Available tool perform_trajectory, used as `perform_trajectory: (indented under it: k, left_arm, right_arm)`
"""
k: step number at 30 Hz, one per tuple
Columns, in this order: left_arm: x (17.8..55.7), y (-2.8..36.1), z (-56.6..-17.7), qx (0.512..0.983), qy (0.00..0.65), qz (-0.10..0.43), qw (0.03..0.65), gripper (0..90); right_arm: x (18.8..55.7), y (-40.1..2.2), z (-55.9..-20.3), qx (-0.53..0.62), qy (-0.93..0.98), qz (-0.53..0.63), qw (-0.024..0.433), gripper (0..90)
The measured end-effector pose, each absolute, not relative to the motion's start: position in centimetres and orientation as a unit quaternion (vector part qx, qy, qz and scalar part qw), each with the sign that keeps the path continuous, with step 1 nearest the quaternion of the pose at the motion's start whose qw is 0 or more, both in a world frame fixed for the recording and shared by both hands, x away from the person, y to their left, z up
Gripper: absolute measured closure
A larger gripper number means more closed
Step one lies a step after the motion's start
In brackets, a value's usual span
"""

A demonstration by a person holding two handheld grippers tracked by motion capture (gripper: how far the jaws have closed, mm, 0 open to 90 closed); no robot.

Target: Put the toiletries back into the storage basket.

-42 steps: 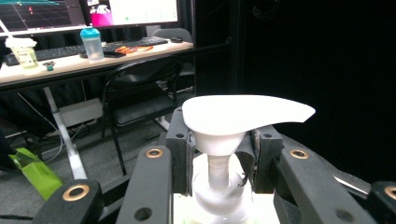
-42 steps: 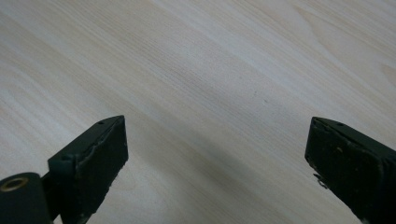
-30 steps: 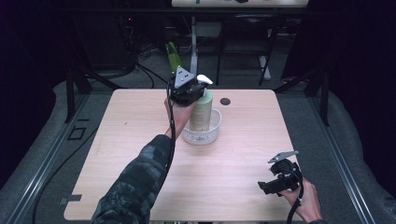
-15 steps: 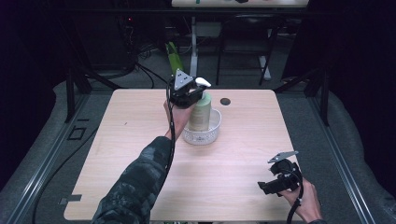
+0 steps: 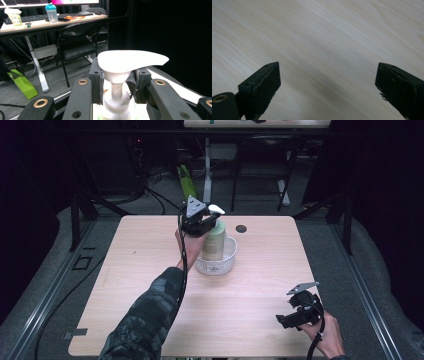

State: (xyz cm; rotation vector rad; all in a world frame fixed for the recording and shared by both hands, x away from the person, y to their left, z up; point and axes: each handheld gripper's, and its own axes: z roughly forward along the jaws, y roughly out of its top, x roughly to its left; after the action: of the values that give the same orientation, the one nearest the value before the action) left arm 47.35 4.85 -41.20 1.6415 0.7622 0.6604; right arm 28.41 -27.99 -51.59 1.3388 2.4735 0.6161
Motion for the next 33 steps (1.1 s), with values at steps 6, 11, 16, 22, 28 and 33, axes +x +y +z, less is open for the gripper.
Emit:
perform_trajectory:
  k: [6, 11, 16, 22, 28, 33]
  left_arm:
    - [47.4, 4.9, -41.3, 0.700, 0.326, 0.281, 0.570, 67.5]
    - [47.5, 4.8, -41.5, 0.701, 0.328, 0.280, 0.569, 67.5]
    - [47.5, 4.8, -41.7, 0.699, 0.329, 0.279, 0.571, 67.5]
    - [47.5, 4.8, -42.0, 0.697, 0.333, 0.278, 0.571, 67.5]
    - [47.2, 4.8, -42.1, 0.698, 0.329, 0.280, 0.571, 67.5]
    - [46.6, 5.1, -42.4, 0.697, 0.320, 0.285, 0.575, 67.5]
  right_arm:
    - [28.4, -28.0, -51.6, 0.461, 0.852, 0.212, 0.131, 5.7]
    - [28.4, -28.0, -51.6, 0.461, 0.852, 0.212, 0.131, 5.7]
    - [28.4, -28.0, -51.6, 0.461, 0.852, 0.212, 0.131, 5.8]
    - [28.4, -28.0, -51.6, 0.461, 0.852, 0.212, 0.131, 5.8]
    - [28.4, -28.0, -51.6, 0.462, 0.851, 0.212, 0.131, 5.8]
    - [28.4, -28.0, -51.6, 0.462, 0.851, 0.212, 0.132, 5.9]
